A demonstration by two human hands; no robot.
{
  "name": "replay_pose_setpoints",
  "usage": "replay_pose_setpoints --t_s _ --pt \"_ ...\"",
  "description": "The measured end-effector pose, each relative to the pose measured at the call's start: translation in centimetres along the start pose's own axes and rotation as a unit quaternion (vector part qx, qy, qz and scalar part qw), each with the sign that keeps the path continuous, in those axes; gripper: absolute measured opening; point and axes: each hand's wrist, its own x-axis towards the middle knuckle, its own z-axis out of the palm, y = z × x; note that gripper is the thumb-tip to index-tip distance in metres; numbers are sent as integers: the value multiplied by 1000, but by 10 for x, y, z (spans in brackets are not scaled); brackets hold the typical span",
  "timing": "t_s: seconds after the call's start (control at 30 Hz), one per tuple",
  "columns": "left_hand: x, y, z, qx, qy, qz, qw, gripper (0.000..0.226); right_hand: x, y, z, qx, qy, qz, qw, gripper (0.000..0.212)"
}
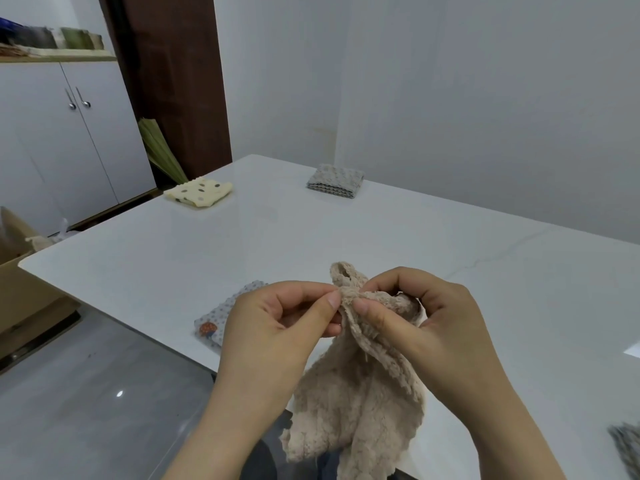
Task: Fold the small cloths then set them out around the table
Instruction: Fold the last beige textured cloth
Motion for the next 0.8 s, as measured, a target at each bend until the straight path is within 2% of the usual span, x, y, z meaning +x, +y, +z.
replay_pose_setpoints --t_s 0.8 --pt "-2 -3 -3 34 -37 20 999 13 0 3 2 1 5 11 1000 9"
